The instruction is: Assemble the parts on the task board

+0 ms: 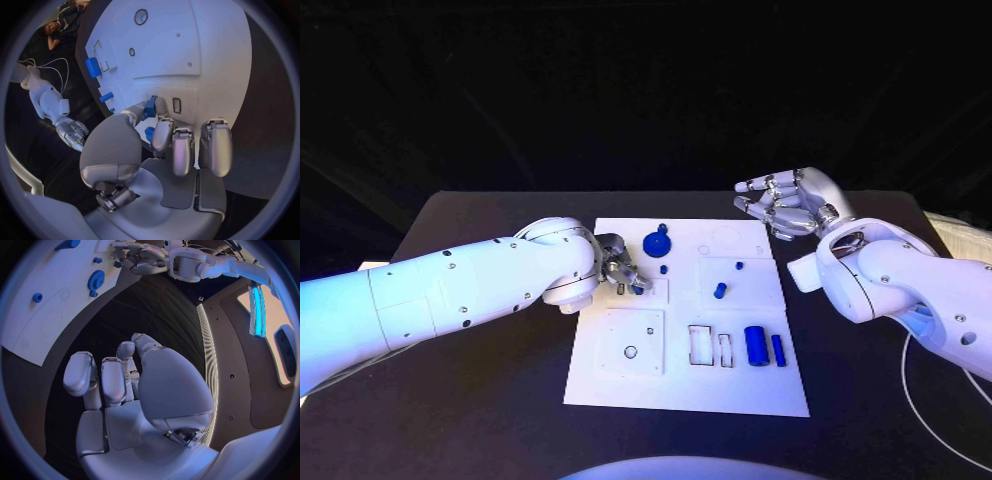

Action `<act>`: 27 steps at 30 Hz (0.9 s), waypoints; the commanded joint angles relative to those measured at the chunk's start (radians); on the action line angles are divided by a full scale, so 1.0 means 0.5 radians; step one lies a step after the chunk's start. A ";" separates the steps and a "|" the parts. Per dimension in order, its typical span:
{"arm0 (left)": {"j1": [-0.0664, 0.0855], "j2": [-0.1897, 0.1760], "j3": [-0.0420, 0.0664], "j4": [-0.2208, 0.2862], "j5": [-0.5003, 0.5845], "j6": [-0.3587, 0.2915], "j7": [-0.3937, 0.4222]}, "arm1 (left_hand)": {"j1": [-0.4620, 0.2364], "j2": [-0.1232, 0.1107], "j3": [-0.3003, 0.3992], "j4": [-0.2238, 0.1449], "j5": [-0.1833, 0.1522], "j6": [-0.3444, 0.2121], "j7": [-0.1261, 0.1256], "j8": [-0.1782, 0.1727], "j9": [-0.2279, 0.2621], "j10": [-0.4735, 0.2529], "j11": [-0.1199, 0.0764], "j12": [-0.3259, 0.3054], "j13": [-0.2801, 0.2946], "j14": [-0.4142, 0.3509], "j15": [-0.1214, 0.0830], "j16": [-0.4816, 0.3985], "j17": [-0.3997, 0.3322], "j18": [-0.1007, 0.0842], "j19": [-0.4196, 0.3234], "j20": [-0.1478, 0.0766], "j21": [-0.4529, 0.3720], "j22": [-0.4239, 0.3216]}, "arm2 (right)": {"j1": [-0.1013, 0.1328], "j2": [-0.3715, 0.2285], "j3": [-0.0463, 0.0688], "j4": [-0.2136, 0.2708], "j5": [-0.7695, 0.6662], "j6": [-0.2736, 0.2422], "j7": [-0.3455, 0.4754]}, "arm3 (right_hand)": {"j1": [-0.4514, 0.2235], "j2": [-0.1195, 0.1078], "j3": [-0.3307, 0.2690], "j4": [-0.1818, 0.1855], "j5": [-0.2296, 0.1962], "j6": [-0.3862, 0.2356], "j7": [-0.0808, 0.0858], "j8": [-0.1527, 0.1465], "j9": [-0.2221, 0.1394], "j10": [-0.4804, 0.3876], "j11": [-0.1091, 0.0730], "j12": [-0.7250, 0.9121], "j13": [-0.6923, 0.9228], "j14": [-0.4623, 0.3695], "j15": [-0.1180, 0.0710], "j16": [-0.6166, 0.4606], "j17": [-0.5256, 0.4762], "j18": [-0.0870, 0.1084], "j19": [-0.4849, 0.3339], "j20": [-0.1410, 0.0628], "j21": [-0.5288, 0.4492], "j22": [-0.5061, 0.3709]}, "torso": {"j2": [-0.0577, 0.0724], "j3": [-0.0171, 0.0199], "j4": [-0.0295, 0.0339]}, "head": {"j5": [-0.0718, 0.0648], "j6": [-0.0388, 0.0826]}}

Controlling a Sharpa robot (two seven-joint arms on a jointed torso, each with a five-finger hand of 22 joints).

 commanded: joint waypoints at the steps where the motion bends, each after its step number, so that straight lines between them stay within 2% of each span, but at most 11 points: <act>1: -0.007 0.007 -0.006 0.003 0.008 0.064 -0.010 | -0.018 -0.007 -0.016 0.002 0.002 -0.002 0.013 -0.001 -0.003 -0.005 -0.008 0.002 0.000 0.203 -0.014 0.006 0.526 -0.022 0.099 -0.015 0.007 0.328 | -0.001 0.000 0.000 0.005 -0.001 0.012 0.024 | -0.018 0.001 0.006 0.004 -0.012 -0.013 0.006 -0.001 0.000 -0.016 0.002 -0.004 -0.003 0.046 0.014 -0.014 -0.002 0.013 -0.019 0.000 -0.007 -0.002 | 0.000 0.0001 0.001 | -0.001 -0.001; 9: -0.007 0.006 -0.006 -0.001 -0.006 0.056 -0.010 | -0.016 -0.007 -0.053 0.019 0.001 -0.002 0.013 0.002 -0.009 -0.007 -0.008 -0.001 -0.003 0.203 -0.014 0.006 0.526 -0.022 0.098 -0.015 0.005 0.326 | -0.001 -0.002 0.000 0.006 -0.001 0.011 0.024 | -0.018 0.001 0.006 0.004 -0.012 -0.013 0.006 -0.001 0.000 -0.016 0.002 -0.004 -0.003 0.046 0.014 -0.014 -0.002 0.013 -0.019 0.000 -0.007 -0.002 | 0.001 -0.0009 0.001 | -0.001 -0.001; 27: -0.007 0.003 -0.006 -0.003 -0.051 0.058 -0.009 | 0.022 0.002 -0.304 0.133 0.004 0.001 0.016 0.019 -0.046 -0.006 -0.006 0.003 0.000 0.203 -0.013 0.006 0.526 -0.023 0.102 -0.014 0.006 0.334 | -0.002 -0.004 0.000 0.006 -0.001 0.014 0.024 | -0.021 0.000 0.007 0.005 -0.019 -0.014 0.006 -0.001 0.001 -0.018 0.003 -0.006 -0.006 0.045 0.014 -0.016 -0.003 0.013 -0.020 0.001 -0.009 -0.004 | 0.000 -0.0014 0.001 | -0.001 -0.004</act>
